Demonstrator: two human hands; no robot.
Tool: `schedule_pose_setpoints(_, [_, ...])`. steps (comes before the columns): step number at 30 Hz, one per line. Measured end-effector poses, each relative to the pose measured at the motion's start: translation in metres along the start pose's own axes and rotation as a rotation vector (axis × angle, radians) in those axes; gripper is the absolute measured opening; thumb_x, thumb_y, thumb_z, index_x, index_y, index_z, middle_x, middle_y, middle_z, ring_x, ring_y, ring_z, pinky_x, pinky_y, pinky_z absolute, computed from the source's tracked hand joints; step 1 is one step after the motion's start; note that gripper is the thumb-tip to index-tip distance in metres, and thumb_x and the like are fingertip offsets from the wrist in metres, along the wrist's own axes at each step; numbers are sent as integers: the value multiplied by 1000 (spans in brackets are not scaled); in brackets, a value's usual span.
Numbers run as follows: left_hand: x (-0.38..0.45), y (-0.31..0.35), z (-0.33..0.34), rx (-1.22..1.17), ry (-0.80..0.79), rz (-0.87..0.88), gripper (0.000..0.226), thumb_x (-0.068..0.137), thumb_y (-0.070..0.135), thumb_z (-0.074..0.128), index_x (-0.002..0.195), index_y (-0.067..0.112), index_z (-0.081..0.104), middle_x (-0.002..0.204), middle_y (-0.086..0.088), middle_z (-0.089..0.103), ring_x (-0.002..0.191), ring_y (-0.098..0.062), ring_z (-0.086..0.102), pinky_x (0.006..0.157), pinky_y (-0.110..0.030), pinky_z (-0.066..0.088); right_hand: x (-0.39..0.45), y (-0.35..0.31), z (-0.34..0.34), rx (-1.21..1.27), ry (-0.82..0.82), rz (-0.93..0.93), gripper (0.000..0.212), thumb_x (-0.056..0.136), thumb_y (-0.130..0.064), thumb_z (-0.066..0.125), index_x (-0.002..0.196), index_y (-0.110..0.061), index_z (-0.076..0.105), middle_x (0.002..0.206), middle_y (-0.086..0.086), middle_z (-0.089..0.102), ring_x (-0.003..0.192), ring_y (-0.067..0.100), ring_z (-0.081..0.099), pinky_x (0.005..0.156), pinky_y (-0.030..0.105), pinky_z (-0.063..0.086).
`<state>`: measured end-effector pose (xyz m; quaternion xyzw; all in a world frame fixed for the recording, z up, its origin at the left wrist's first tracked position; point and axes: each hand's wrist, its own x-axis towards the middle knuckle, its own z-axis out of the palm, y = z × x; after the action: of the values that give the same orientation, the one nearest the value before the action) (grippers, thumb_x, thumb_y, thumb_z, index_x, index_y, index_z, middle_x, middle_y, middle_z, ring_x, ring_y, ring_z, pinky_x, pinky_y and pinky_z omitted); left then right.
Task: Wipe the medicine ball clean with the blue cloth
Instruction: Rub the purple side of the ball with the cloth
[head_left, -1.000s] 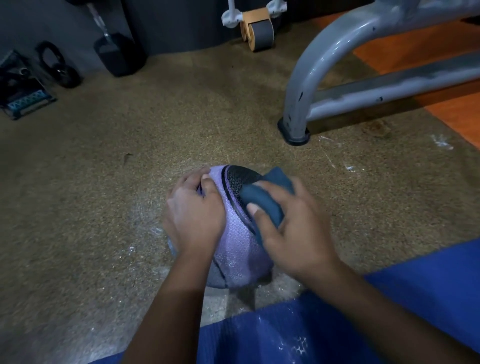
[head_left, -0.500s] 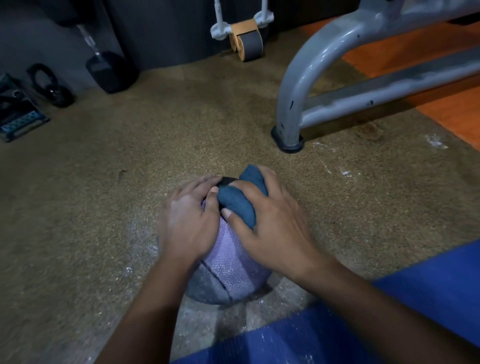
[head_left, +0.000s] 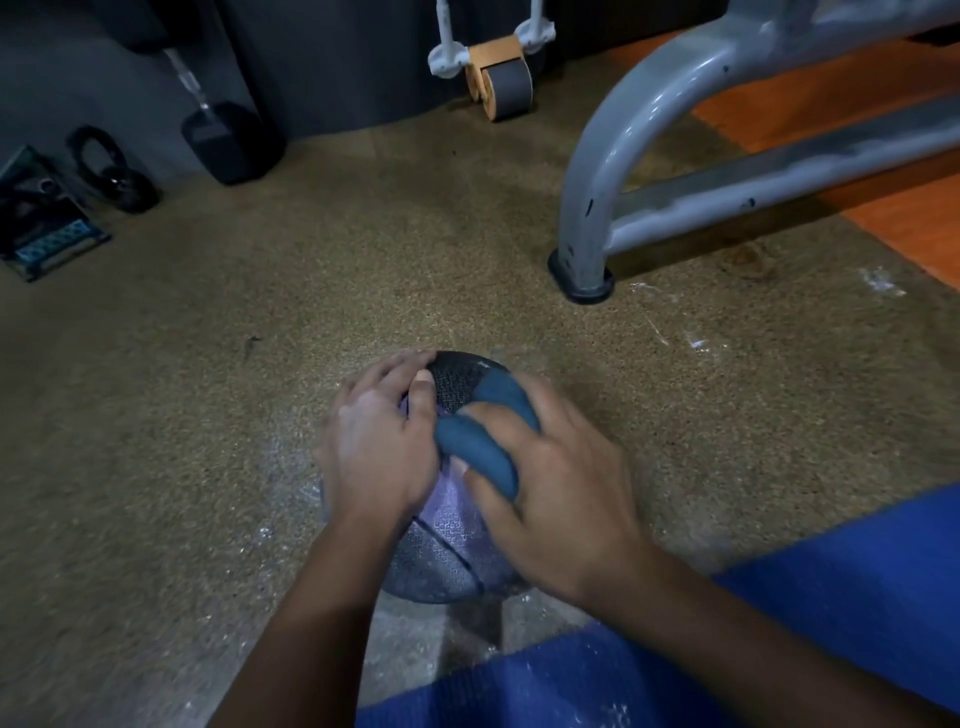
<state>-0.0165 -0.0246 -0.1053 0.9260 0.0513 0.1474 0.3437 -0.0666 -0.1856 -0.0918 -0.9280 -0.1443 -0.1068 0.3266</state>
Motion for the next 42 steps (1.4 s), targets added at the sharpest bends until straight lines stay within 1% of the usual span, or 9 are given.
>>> schedule_pose_setpoints(7, [-3, 2, 0, 49, 35, -10, 51, 88, 50, 31, 122, 36, 67, 133, 19, 60, 129, -11, 49, 111, -44, 36, 44, 40, 7, 173, -2, 283, 40, 87, -51, 52, 120, -31, 64, 124, -5, 57, 108, 26, 61, 91, 39, 49])
schedule_pose_setpoints(12, [-5, 2, 0, 53, 23, -5, 51, 88, 51, 31, 122, 38, 67, 134, 19, 59, 128, -15, 51, 108, -47, 38, 4, 1, -6, 74, -47, 59, 40, 89, -49, 50, 126, -37, 58, 136, -4, 48, 112, 22, 58, 92, 39, 49])
schedule_pose_setpoints(16, [-12, 0, -5, 10, 35, 20, 47, 90, 47, 36, 122, 34, 68, 132, 18, 61, 128, -13, 51, 108, -45, 38, 49, 15, -2, 70, -107, 138, 32, 91, -47, 57, 119, -35, 63, 118, -3, 58, 105, 25, 61, 89, 38, 48])
schedule_pose_setpoints(20, [-17, 2, -7, 49, 59, -17, 45, 92, 46, 36, 123, 37, 67, 133, 18, 60, 130, -13, 48, 110, -46, 35, 82, 44, 3, 257, -199, 411, 10, 89, -39, 63, 86, -30, 63, 88, -3, 68, 89, 26, 66, 79, 34, 51])
schedule_pose_setpoints(22, [-16, 2, -7, 42, 57, -19, 45, 91, 46, 36, 122, 38, 67, 132, 19, 60, 129, -13, 48, 111, -46, 35, 69, 37, 0, 184, -161, 336, 15, 86, -44, 60, 86, -30, 63, 92, -3, 67, 92, 26, 65, 81, 38, 52])
schedule_pose_setpoints(27, [-16, 0, -9, 3, 39, 8, 48, 86, 40, 36, 121, 35, 68, 130, 17, 62, 127, -12, 50, 109, -44, 37, 36, -11, -15, 55, -167, 0, 33, 89, -49, 56, 119, -38, 61, 114, -6, 54, 105, 21, 60, 89, 39, 48])
schedule_pose_setpoints(34, [-20, 6, -8, 35, 46, 12, 42, 90, 43, 40, 121, 38, 68, 130, 21, 61, 130, -9, 46, 112, -42, 32, 94, 33, -4, 173, -254, 380, 18, 86, -46, 63, 81, -28, 62, 83, -5, 66, 88, 25, 67, 80, 36, 52])
schedule_pose_setpoints(38, [-16, 9, -3, 46, 40, 25, 51, 86, 47, 33, 121, 35, 69, 130, 16, 63, 127, -14, 50, 109, -45, 36, 57, 8, -12, 2, -200, 173, 30, 88, -48, 57, 114, -35, 64, 115, -3, 59, 107, 25, 60, 91, 38, 48])
schedule_pose_setpoints(42, [-22, 9, -4, 59, 48, 35, 55, 84, 43, 30, 123, 32, 68, 133, 15, 61, 126, -14, 49, 109, -43, 36, 40, -9, -13, 15, -125, 43, 31, 91, -48, 55, 120, -39, 60, 116, -4, 54, 105, 23, 60, 89, 40, 49])
